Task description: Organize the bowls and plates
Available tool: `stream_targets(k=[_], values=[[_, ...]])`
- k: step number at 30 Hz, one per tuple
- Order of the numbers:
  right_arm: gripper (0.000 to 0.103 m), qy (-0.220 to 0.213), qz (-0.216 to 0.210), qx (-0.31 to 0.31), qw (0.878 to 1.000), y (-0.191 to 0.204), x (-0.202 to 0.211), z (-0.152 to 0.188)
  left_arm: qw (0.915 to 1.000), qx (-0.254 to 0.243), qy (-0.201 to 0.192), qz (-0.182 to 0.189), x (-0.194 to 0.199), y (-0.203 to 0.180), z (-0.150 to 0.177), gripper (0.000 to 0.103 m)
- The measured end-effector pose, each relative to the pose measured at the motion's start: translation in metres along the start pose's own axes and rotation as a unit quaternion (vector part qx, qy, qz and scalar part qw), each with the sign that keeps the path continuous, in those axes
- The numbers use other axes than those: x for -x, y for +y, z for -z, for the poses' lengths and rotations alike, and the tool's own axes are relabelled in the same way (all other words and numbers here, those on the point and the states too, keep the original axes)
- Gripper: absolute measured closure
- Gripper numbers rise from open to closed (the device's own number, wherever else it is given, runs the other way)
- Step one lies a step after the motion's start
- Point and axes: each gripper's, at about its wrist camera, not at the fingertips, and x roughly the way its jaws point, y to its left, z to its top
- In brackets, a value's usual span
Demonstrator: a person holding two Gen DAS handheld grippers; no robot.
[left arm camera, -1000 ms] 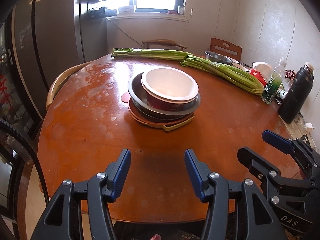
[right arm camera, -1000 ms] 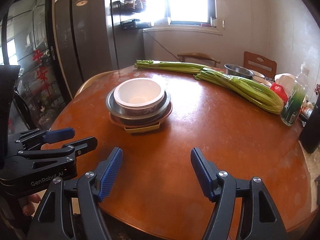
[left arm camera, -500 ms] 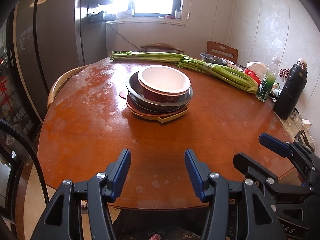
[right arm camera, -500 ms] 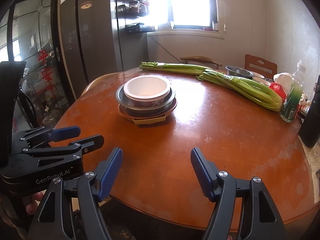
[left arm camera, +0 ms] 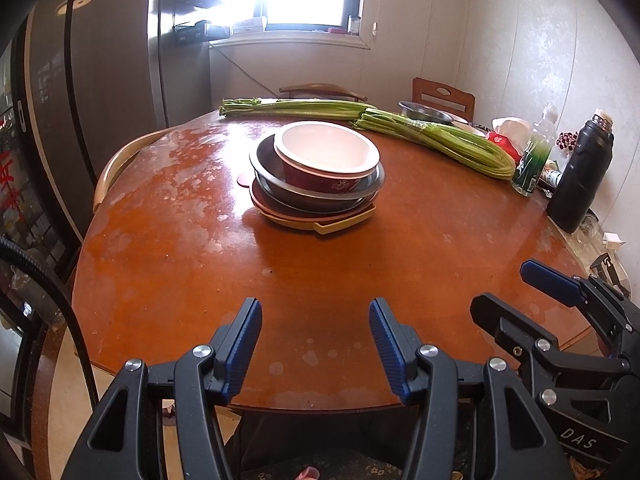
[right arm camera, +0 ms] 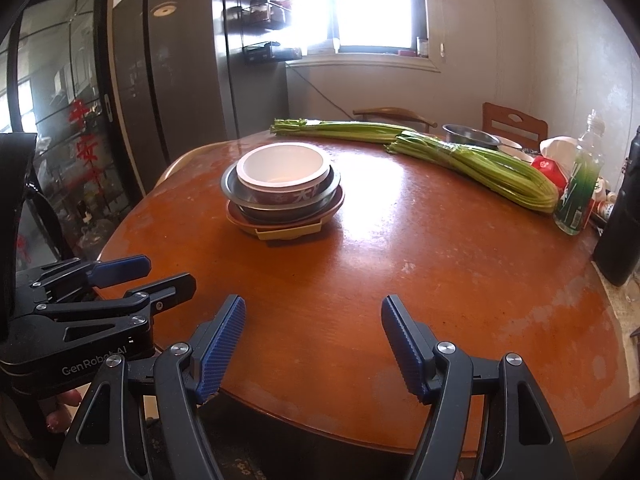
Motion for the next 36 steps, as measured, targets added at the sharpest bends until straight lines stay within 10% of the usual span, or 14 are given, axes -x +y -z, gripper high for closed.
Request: stream_targets(k=[36], values=[[0.031,0.008,0.009,-0.018,1.000,-0.012,-0.003,0.007,0.9999,-0.004,0.007,-0.013,-0.008,-0.001,0.002,0.048]])
